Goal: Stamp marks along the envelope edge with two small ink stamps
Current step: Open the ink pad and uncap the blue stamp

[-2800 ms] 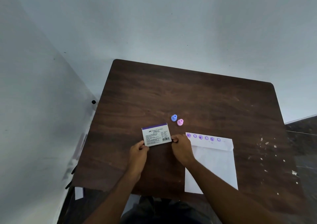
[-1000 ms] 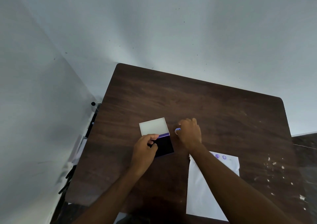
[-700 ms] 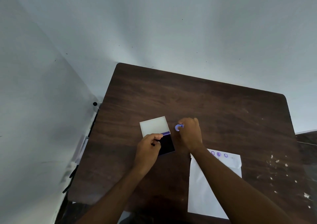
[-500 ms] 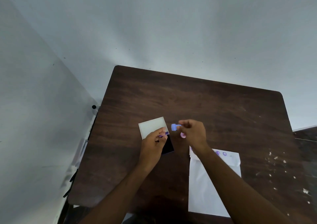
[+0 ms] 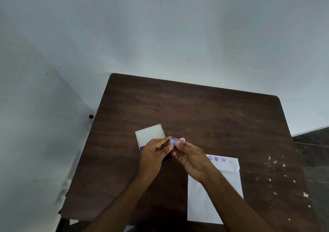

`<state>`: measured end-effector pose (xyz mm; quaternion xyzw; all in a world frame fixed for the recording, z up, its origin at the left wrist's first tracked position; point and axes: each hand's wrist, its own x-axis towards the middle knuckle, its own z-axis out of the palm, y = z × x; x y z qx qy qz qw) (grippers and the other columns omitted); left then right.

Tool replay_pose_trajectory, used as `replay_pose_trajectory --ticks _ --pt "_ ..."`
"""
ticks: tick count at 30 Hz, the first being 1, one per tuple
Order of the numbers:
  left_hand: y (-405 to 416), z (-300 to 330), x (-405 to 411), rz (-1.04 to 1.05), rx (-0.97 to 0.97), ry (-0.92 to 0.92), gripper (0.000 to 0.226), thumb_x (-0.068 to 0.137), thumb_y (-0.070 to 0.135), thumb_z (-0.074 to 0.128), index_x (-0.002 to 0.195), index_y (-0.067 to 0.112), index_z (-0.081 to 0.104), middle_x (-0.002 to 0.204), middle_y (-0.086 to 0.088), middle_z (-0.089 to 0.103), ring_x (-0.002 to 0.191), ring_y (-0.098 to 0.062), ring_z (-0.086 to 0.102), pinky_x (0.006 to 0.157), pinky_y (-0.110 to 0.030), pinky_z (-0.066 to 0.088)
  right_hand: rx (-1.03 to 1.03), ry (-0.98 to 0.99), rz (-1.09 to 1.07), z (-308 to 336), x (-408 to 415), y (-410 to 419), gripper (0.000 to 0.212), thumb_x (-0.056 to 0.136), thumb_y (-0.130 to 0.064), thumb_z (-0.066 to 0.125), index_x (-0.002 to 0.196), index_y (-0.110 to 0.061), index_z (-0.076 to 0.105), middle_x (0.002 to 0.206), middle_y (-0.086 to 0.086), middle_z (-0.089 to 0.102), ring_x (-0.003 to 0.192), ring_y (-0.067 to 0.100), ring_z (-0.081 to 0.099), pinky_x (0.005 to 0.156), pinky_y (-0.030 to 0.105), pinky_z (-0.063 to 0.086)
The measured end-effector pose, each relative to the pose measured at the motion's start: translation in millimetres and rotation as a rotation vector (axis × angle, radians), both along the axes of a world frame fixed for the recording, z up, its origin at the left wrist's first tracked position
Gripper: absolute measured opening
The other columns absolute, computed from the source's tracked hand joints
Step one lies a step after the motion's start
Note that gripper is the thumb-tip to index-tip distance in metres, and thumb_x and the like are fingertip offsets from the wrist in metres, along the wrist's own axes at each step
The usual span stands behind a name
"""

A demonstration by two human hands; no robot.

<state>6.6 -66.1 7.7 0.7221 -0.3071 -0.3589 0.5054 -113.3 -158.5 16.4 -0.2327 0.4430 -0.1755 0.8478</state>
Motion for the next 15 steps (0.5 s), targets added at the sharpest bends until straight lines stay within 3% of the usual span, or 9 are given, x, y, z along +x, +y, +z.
replay_pose_trajectory --ticks 7,15 --pt "2 -3 1 0.002 0.027 -0.086 0.032 0.085 0.028 0.069 0.117 0.024 0.067 0.105 0.01 0.069 0.097 -0.001 0.063 0.083 -0.005 0.045 -0.037 0.044 -0.008 -2 2 3 0.028 0.083 -0.005 0.067 0.109 0.003 0.069 0.113 0.021 0.07 0.102 0.028 0.067 0.099 0.038 0.051" --pt "2 8 -1 0.042 -0.028 0.037 0.025 0.084 0.019 0.071 0.107 0.027 0.069 0.097 0.014 0.072 0.091 0.003 0.067 0.08 -0.009 0.05 -0.061 0.074 -0.015 2 4 5 0.027 0.091 -0.008 0.059 0.115 0.003 0.066 0.115 0.022 0.069 0.104 0.029 0.066 0.094 0.038 0.052"
